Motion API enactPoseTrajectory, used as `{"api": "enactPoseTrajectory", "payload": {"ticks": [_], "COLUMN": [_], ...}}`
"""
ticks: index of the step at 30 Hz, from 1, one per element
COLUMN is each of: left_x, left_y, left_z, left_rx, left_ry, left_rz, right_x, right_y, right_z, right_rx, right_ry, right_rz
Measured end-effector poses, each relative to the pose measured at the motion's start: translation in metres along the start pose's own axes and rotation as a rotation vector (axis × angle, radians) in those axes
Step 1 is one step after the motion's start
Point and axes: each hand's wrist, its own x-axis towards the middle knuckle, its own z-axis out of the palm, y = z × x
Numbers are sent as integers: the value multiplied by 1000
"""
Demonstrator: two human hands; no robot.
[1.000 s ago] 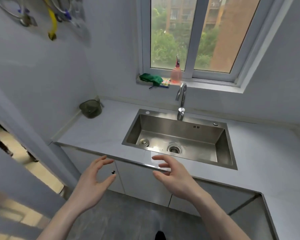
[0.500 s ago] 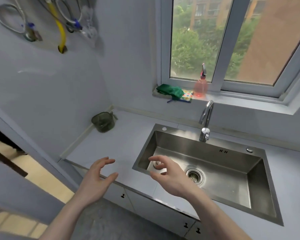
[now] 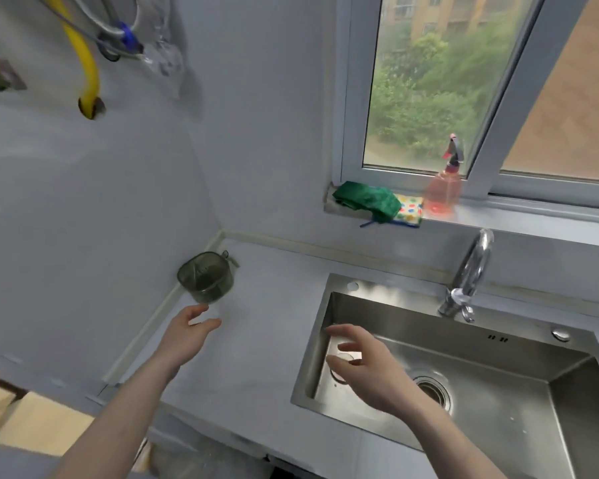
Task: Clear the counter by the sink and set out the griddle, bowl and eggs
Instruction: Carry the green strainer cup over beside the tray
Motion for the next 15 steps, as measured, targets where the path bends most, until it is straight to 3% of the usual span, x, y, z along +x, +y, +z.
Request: {"api": "enactPoseTrajectory", "payload": {"ticks": [6, 15], "left_x": [131, 257], "left_y": [-1, -40], "left_z": [-18, -16], "left_rx": [-133, -282], "left_ry": [41, 16], "left_rz": [-178, -427], "right_x": [67, 117], "right_y": [-34, -37], "right_z": [32, 58], "right_rx": [-32, 0], "right_ry": [-13, 60], "right_rz": [72, 194]}}
